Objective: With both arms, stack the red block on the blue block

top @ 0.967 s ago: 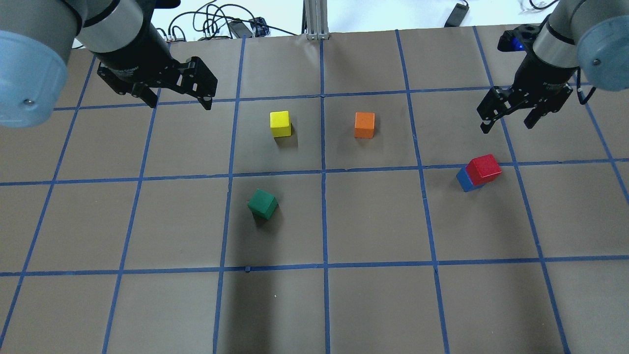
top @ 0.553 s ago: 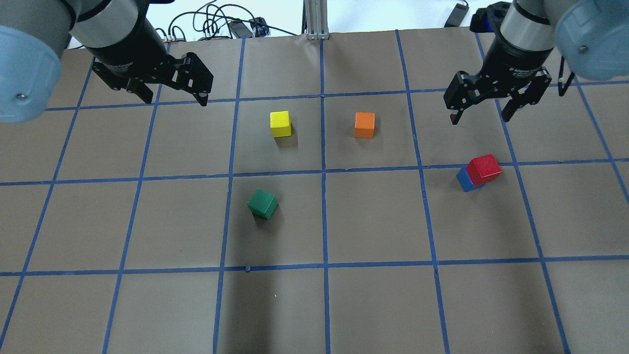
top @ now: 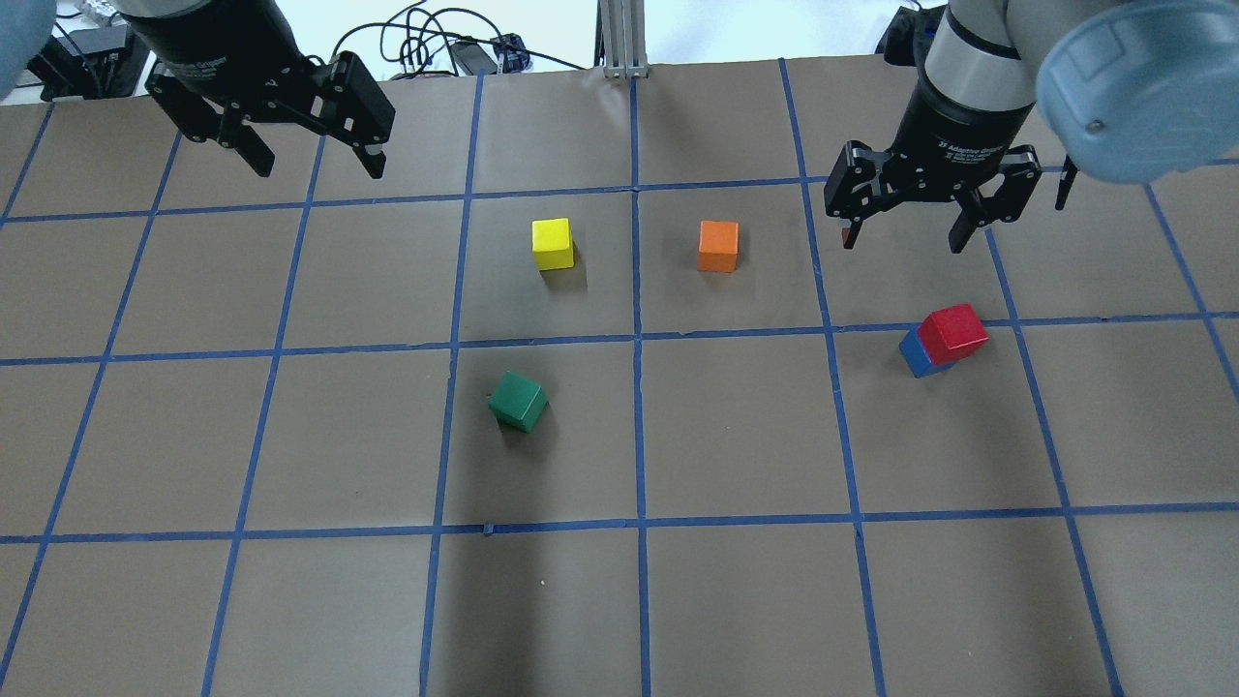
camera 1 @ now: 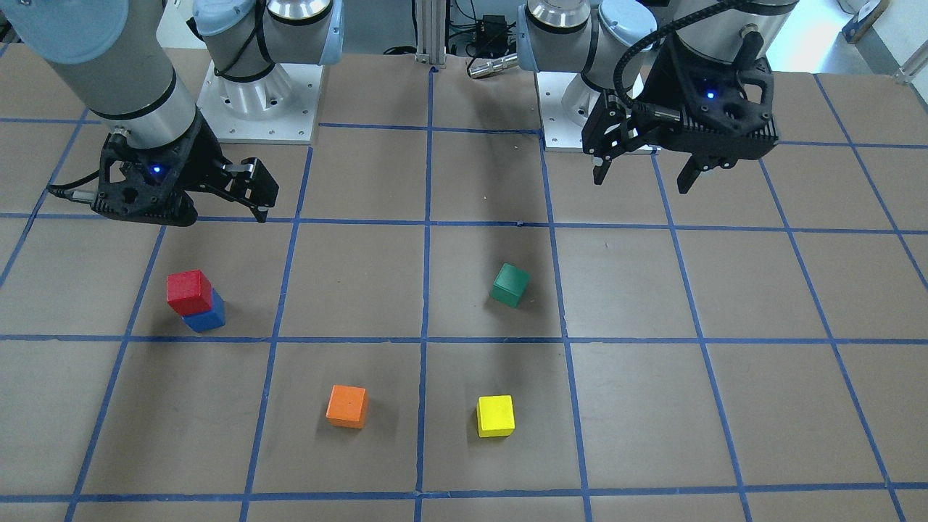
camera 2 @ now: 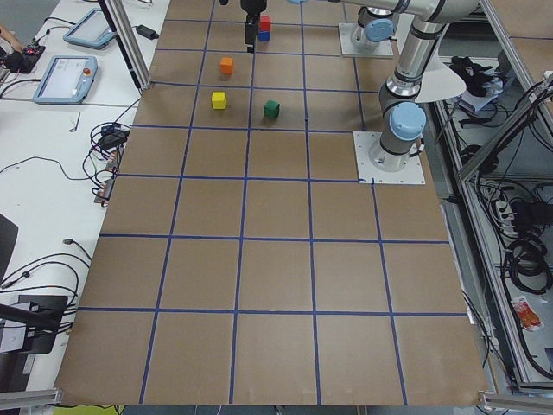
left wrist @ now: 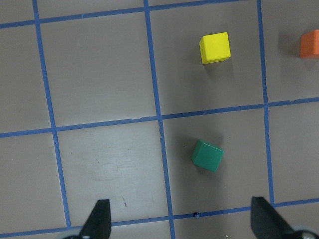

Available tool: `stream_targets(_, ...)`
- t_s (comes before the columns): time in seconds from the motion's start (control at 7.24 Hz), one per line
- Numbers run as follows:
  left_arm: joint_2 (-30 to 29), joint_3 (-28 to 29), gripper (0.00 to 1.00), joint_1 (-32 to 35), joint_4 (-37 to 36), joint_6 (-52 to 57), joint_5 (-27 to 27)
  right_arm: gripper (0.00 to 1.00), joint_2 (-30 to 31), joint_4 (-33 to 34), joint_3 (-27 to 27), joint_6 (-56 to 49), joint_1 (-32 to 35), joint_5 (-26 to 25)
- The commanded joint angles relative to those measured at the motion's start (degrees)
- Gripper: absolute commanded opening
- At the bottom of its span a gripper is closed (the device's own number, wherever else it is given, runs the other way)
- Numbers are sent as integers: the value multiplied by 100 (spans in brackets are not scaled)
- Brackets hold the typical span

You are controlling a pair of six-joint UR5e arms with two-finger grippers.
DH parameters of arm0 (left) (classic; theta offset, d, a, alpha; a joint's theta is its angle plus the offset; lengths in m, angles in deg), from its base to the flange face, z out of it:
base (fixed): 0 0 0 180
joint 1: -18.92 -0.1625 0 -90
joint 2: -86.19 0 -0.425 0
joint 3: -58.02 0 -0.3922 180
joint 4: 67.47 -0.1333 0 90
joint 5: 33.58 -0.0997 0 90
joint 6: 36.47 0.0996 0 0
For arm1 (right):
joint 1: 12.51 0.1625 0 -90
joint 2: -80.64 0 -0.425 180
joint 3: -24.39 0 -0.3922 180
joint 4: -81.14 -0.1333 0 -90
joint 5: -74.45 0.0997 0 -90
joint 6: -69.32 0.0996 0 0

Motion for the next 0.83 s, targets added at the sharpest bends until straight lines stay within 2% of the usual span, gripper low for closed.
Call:
stream_targets(0.0, -36, 12, 100, 4, 42, 4, -15, 100, 135, 6, 3, 35, 0, 12)
stream_targets(0.69, 8, -33, 100, 13, 59, 13, -24, 100, 206, 6, 12, 35, 1, -5)
